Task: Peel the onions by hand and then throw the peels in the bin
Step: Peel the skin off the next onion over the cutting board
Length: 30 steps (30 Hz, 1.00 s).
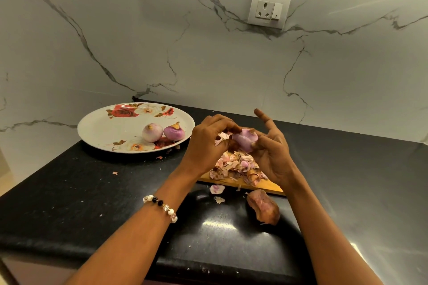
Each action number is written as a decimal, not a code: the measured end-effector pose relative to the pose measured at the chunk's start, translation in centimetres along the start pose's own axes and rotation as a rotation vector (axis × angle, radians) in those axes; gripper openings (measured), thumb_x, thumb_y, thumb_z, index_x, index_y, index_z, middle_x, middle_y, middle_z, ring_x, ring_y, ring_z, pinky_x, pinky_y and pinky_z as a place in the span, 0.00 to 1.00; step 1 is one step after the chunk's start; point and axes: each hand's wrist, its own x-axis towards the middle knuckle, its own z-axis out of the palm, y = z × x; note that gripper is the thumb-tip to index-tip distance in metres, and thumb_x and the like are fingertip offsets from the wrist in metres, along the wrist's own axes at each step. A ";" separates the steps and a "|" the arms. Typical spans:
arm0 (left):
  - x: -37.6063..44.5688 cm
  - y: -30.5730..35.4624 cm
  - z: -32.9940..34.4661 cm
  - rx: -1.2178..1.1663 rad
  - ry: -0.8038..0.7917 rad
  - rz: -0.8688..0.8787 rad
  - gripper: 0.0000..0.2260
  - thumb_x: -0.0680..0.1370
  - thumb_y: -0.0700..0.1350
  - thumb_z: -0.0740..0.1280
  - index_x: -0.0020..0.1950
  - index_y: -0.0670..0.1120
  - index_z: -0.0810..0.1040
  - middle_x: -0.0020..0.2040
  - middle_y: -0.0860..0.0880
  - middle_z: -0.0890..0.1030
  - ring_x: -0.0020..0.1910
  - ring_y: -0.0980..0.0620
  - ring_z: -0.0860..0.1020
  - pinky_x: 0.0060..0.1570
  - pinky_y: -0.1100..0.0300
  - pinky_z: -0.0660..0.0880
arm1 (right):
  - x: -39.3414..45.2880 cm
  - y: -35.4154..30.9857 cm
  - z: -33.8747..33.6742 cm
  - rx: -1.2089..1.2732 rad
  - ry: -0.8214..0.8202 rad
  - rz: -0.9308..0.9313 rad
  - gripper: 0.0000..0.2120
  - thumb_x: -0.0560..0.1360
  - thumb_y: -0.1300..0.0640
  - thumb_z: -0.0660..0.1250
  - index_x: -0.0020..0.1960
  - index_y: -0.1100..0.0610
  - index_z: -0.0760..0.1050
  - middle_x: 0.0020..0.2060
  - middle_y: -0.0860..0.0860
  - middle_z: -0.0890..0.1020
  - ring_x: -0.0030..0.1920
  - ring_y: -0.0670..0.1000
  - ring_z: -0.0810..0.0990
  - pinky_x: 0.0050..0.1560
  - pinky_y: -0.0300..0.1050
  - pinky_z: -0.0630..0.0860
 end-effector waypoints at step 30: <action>-0.5 0.1 0.5 0.036 -0.059 0.046 0.18 0.69 0.44 0.76 0.55 0.43 0.76 0.43 0.54 0.76 0.40 0.59 0.72 0.42 0.73 0.70 | 0.4 -0.6 0.1 0.142 0.136 0.063 0.39 0.65 0.68 0.58 0.75 0.53 0.61 0.63 0.66 0.67 0.59 0.68 0.76 0.52 0.58 0.80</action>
